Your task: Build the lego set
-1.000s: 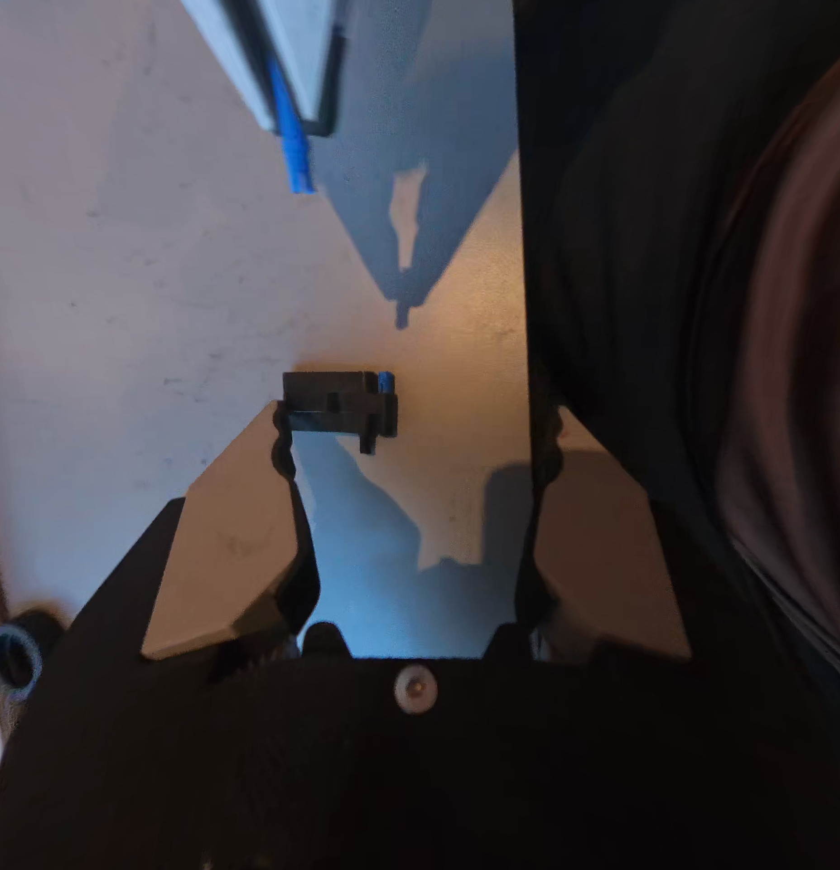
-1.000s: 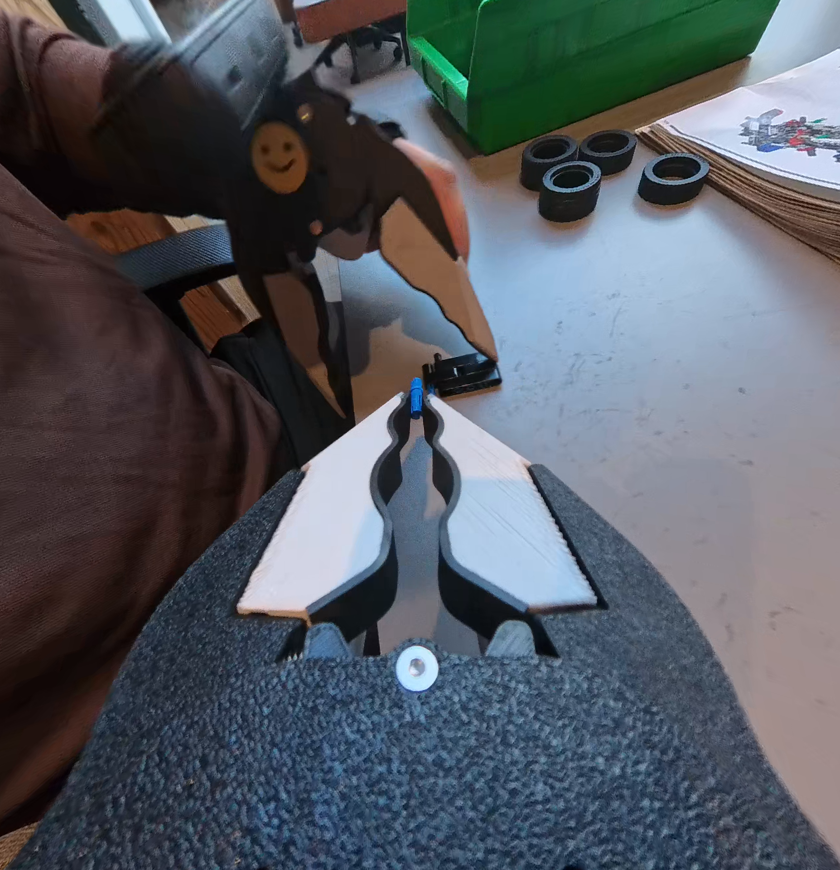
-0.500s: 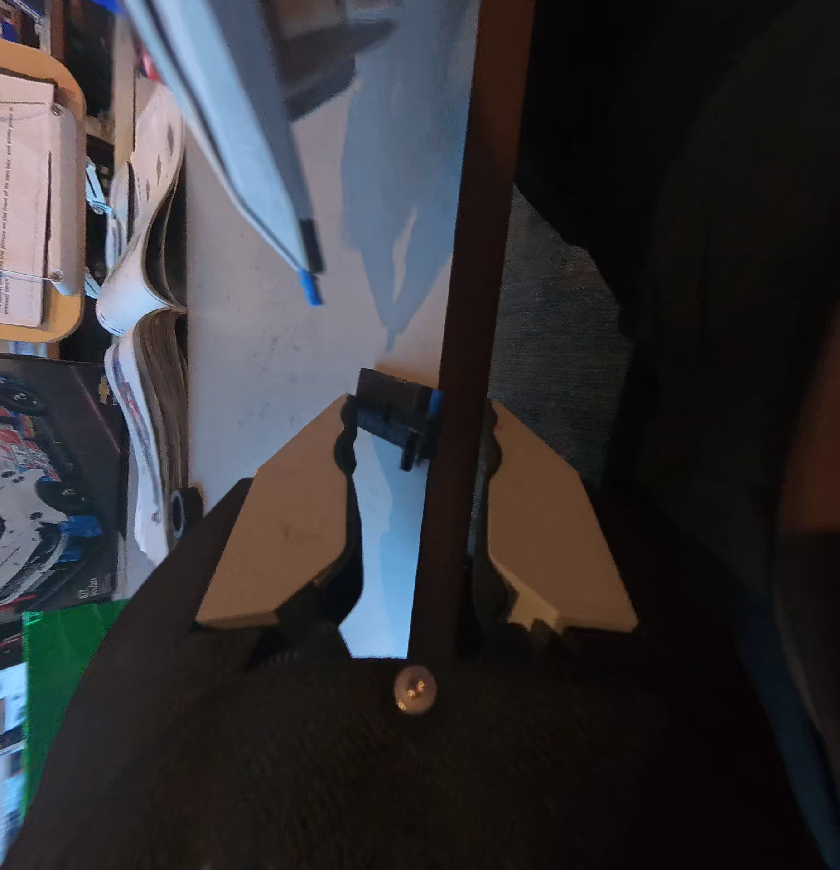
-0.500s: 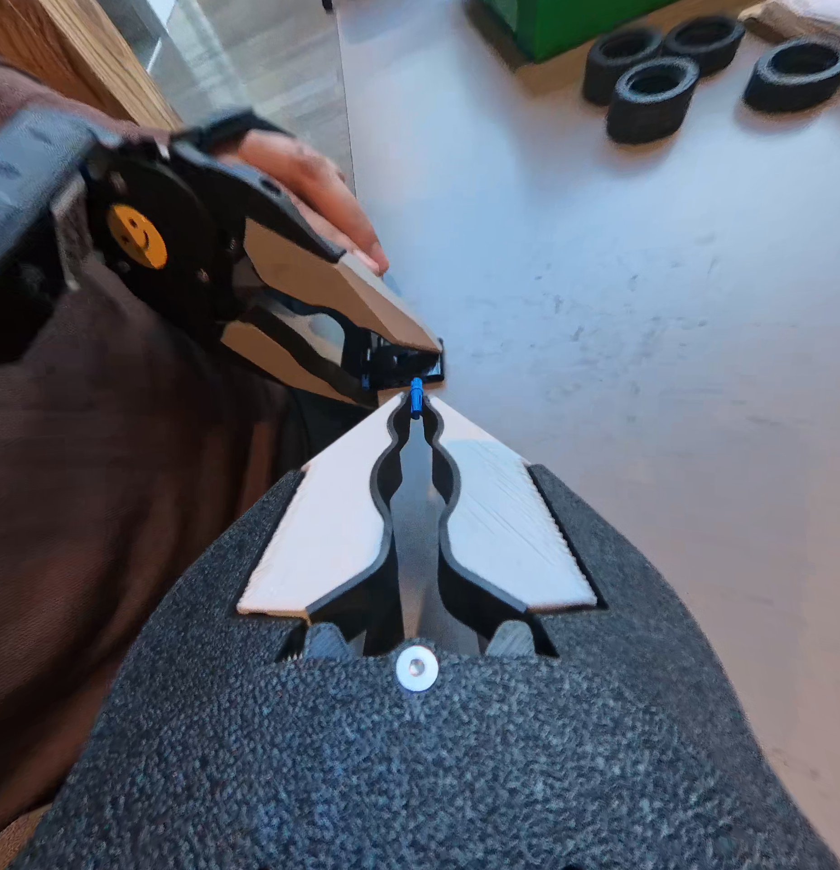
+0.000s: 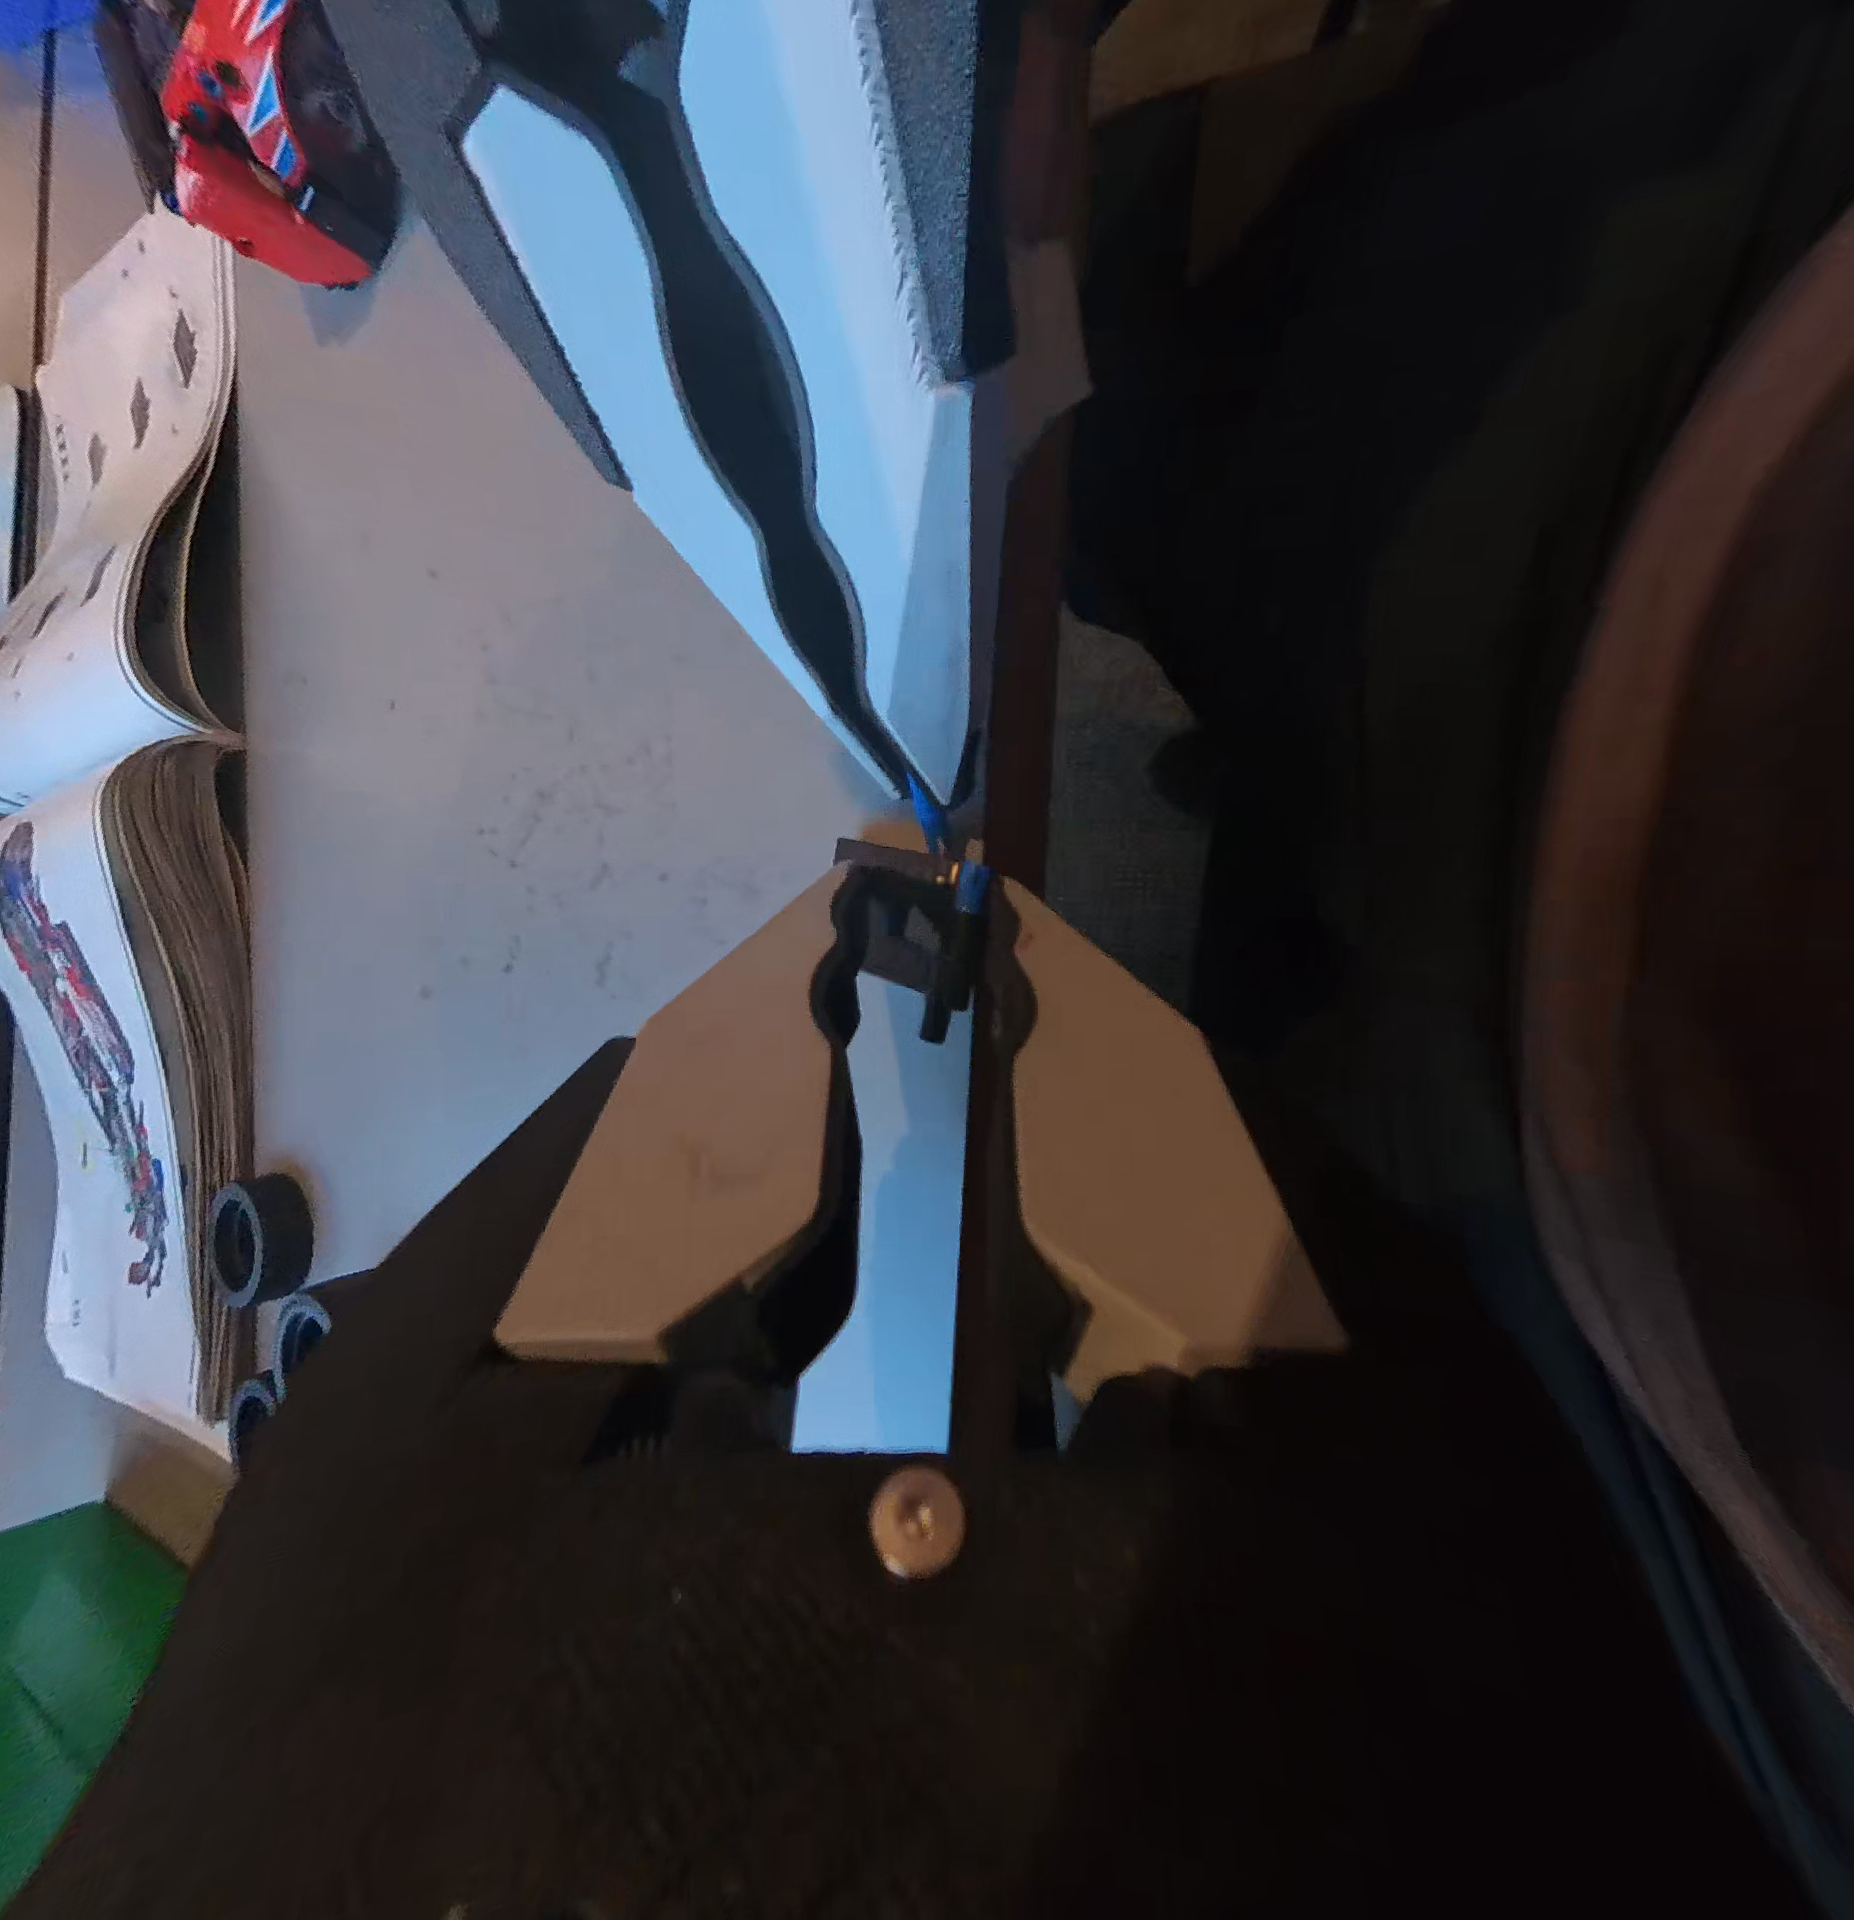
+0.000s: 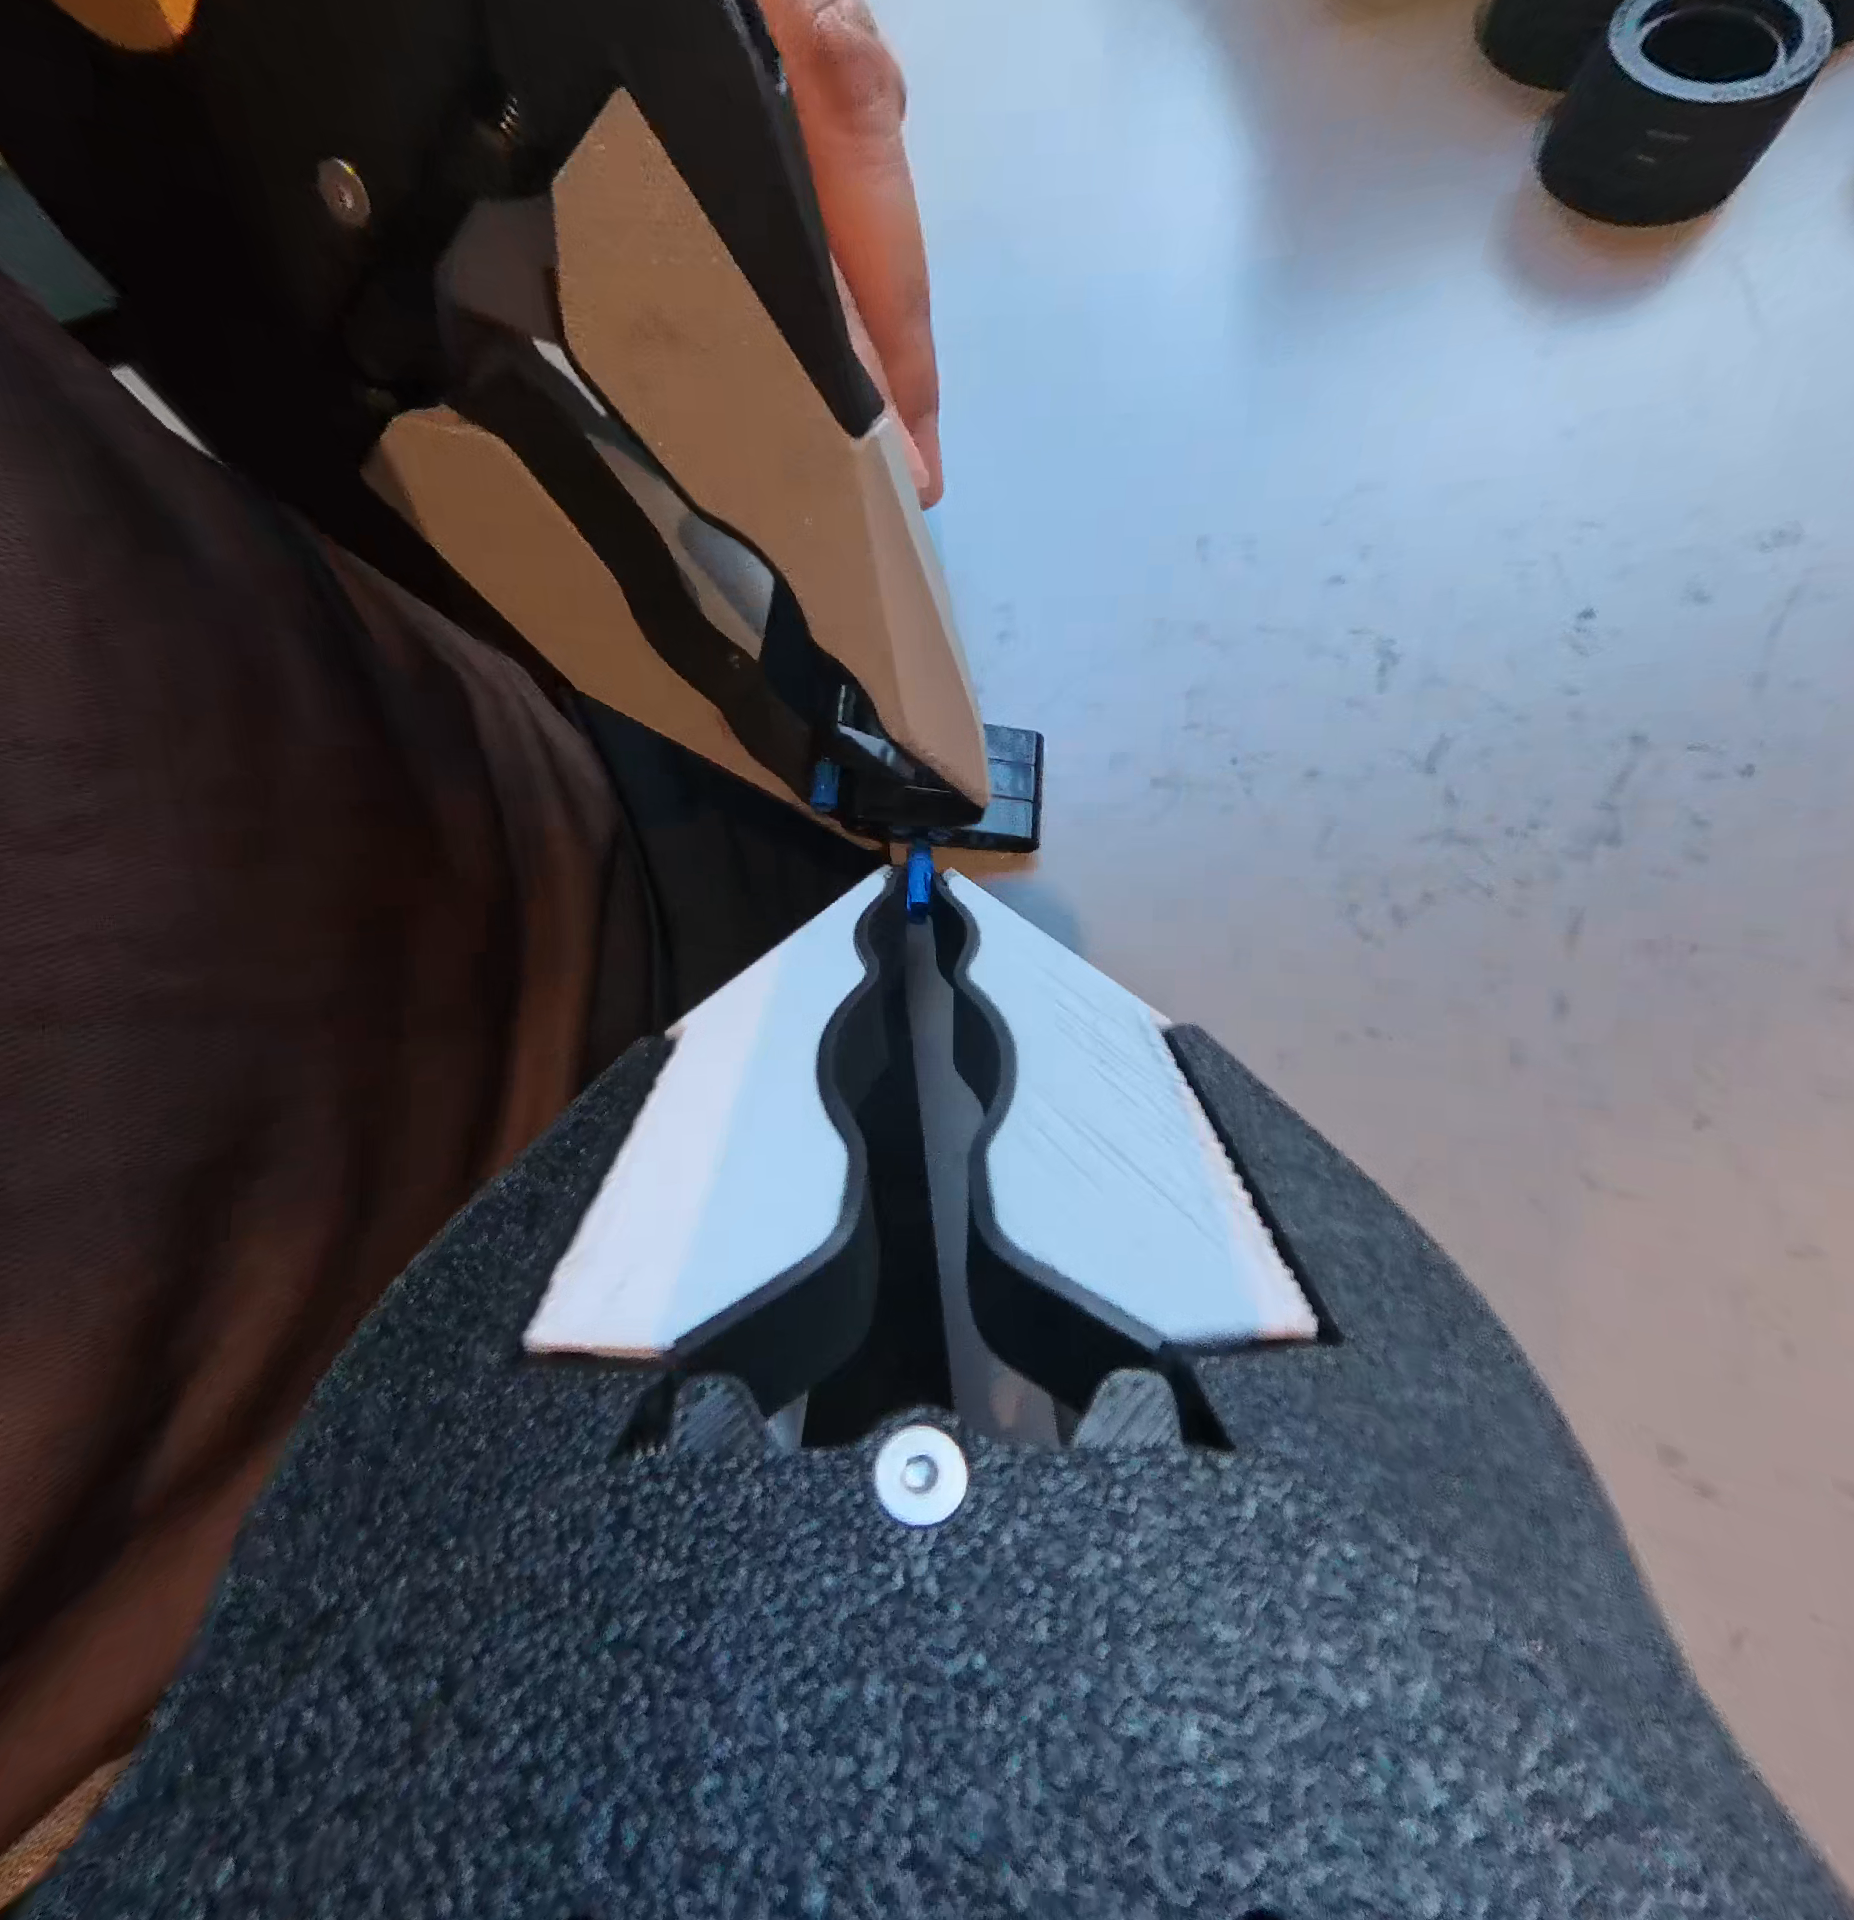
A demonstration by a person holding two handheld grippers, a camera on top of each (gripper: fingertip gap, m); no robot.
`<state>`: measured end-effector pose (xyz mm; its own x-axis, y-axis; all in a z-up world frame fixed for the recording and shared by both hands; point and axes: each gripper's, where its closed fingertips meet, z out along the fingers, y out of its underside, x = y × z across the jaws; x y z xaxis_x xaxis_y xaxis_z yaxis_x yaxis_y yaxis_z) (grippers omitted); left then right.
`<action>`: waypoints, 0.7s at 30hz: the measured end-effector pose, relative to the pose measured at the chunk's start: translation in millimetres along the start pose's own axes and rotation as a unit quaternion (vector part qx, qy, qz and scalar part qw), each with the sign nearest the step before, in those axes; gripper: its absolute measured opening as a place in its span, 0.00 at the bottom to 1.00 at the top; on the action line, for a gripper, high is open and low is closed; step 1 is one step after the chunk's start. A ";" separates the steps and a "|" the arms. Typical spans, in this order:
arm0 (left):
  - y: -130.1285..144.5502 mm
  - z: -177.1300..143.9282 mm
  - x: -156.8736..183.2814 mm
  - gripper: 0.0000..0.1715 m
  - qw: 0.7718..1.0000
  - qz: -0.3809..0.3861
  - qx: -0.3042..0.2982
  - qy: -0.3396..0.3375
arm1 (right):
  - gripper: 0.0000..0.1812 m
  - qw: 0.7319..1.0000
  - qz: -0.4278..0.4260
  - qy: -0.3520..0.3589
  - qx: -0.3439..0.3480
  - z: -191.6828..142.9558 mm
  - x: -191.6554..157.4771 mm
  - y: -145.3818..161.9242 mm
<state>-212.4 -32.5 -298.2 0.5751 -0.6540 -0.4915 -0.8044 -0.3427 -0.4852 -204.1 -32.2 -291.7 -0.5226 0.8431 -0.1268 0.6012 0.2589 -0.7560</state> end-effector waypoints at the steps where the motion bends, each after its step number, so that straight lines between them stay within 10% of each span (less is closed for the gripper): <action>1: -0.8 -0.8 -0.2 0.11 1.000 -0.009 0.009 -0.001 | 0.02 1.000 0.008 -0.001 0.003 -0.5 -0.3 -0.2; 21: -5.3 -4.9 -26.8 0.05 0.963 -0.204 0.125 0.126 | 0.02 0.986 0.116 -0.033 0.114 -13.9 15.2 -27.6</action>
<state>-224.3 -16.6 -278.9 0.7561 -0.6527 -0.0473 -0.4400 -0.4535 -0.7751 -220.3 -20.0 -263.8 -0.4295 0.8329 -0.3489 0.5616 -0.0562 -0.8255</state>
